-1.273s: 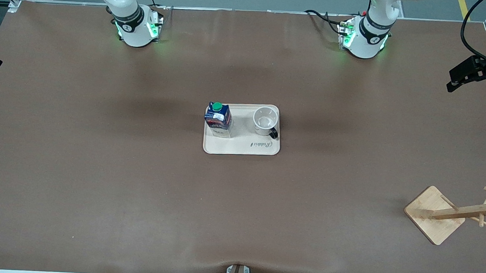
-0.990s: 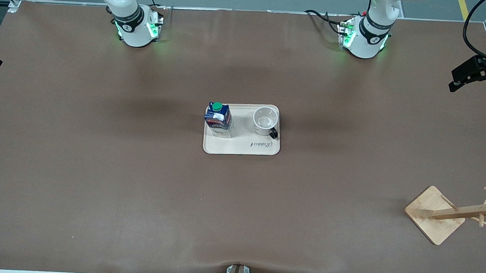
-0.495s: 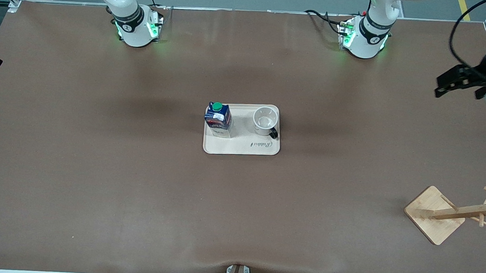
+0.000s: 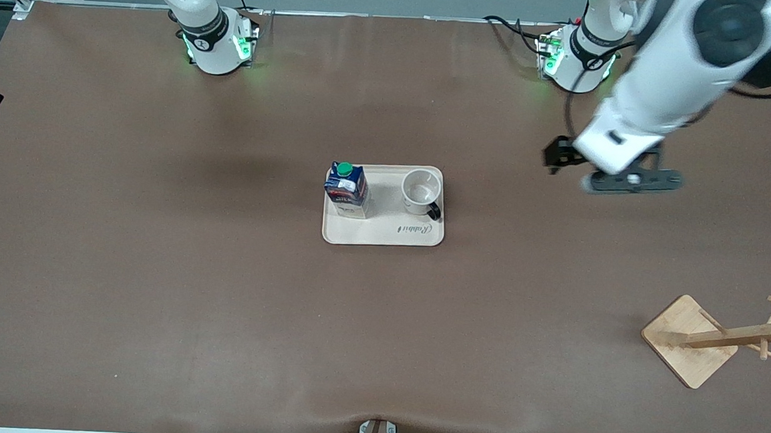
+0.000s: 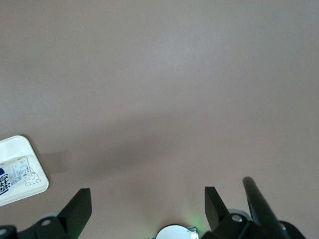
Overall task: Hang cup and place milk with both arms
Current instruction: 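Reach the left gripper down to the white mug on the tray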
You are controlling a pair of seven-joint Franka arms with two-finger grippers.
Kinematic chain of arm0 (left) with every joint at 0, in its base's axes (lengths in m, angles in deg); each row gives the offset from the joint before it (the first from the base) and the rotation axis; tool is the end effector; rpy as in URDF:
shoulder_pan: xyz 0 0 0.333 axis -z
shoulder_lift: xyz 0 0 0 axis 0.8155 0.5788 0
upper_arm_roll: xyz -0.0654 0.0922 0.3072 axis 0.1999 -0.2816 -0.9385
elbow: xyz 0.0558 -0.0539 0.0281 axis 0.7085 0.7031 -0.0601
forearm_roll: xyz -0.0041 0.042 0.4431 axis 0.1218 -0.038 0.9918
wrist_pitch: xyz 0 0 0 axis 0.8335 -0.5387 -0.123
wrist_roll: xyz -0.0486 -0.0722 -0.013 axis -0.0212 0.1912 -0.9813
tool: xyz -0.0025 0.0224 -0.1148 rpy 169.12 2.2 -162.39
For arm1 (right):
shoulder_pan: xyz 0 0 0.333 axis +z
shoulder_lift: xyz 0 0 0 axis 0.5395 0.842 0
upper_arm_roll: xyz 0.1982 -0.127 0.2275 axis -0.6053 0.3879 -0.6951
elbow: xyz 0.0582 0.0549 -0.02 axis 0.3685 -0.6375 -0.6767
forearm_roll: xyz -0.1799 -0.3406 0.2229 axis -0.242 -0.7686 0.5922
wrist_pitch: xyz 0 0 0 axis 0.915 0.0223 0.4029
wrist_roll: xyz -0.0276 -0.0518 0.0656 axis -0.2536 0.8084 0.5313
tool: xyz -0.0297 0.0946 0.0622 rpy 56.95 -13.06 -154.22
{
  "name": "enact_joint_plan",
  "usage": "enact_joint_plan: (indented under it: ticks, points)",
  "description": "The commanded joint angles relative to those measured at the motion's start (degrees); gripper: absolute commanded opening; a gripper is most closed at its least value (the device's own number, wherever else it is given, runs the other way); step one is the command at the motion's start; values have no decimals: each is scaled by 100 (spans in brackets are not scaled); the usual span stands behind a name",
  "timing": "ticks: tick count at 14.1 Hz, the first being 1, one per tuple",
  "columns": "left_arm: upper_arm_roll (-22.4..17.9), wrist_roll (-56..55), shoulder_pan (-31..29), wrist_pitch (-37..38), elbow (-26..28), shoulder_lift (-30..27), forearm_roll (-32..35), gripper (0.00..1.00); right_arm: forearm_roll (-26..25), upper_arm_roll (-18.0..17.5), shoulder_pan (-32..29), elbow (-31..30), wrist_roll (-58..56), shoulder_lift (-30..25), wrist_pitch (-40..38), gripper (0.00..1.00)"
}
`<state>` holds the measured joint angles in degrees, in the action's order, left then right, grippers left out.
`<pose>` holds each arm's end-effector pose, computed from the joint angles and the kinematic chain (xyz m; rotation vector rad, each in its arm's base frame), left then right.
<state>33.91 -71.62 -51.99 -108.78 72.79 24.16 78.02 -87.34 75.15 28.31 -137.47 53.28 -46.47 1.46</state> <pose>0.5633 -0.2737 0.5144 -3.1096 -0.1677 0.1202 0.5714 -0.0938 0.6863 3.1057 -0.4482 -0.1094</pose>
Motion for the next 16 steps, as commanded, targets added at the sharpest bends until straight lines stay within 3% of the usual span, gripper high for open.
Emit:
enact_joint_plan:
  ticks: [1,3,6,13,16]
  points:
    - [414,-1280,270,-579,187,499,100,100,102,-59,-102,-8,-10,-38,-1,100]
    - [432,-2283,797,-1447,565,781,117,100,93,-59,-129,10,-2,15,-9,100]
    - [432,-3049,1438,-1873,611,1325,475,100,102,-59,-138,10,-2,24,8,100]
    - [432,-4008,1669,-2313,628,2143,943,100,32,-85,239,19,-63,120,96,100]
    - [432,-4780,1713,-2366,628,2477,1145,87,-65,-85,512,10,-28,235,105,100]
